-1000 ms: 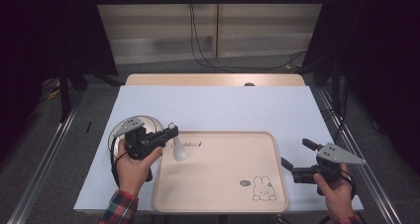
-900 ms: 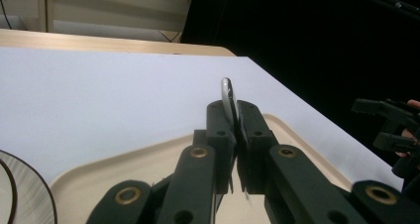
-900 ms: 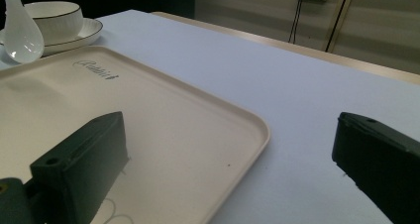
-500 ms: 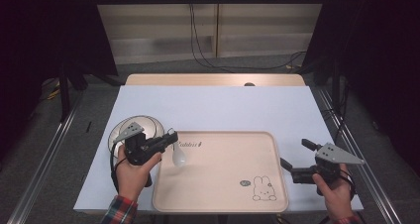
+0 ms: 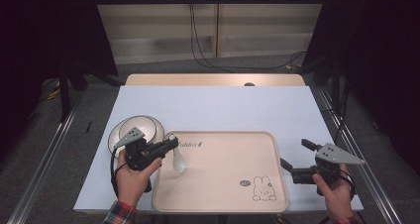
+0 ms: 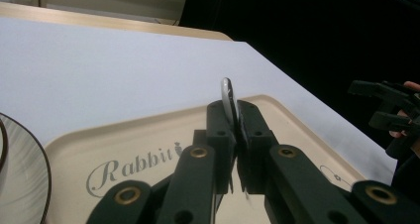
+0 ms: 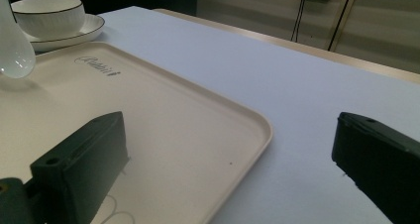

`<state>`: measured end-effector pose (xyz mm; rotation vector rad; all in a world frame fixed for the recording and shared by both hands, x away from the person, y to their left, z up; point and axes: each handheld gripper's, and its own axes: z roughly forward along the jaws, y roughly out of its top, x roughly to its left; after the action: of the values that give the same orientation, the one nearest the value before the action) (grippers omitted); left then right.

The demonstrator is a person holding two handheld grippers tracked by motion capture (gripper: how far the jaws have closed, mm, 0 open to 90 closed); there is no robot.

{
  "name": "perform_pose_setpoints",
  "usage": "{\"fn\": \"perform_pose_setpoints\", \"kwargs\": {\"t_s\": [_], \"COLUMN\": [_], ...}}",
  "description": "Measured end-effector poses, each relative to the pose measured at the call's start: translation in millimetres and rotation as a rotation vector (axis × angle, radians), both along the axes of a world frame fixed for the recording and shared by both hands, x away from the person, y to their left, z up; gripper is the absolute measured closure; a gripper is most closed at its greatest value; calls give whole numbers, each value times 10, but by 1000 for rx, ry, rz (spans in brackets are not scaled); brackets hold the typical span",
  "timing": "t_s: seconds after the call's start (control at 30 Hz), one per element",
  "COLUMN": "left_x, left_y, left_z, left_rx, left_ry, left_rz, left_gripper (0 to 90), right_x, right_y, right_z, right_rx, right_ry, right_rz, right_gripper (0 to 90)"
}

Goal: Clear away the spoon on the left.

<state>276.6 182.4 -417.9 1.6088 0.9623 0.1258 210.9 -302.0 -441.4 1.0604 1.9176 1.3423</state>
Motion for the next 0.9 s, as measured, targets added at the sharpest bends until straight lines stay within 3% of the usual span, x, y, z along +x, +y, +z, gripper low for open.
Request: {"fn": "perform_pose_setpoints", "kwargs": {"t_s": [0.37,0.53,0.7,0.9], "left_x": [-65,-105,-113,-100], "left_y": [-4,1,-14,-54], "left_z": [-30,-38,-84,-147], "left_rx": [-5,15,-10,-4], "left_ry": [25,32,54,75], "left_rz": [-32,-46,-76,-83], "left_gripper": [855,855,855,855], "right_x": [2,1,7,11], "right_y": [29,33,27,31], "right_z": [-5,-6,-3,-6], "right_rx": [-7,-8,-6,-11], "right_ry": [1,1,1,-3], "right_rz": [9,11,8,13], "right_gripper": [2,2,2,2]}}
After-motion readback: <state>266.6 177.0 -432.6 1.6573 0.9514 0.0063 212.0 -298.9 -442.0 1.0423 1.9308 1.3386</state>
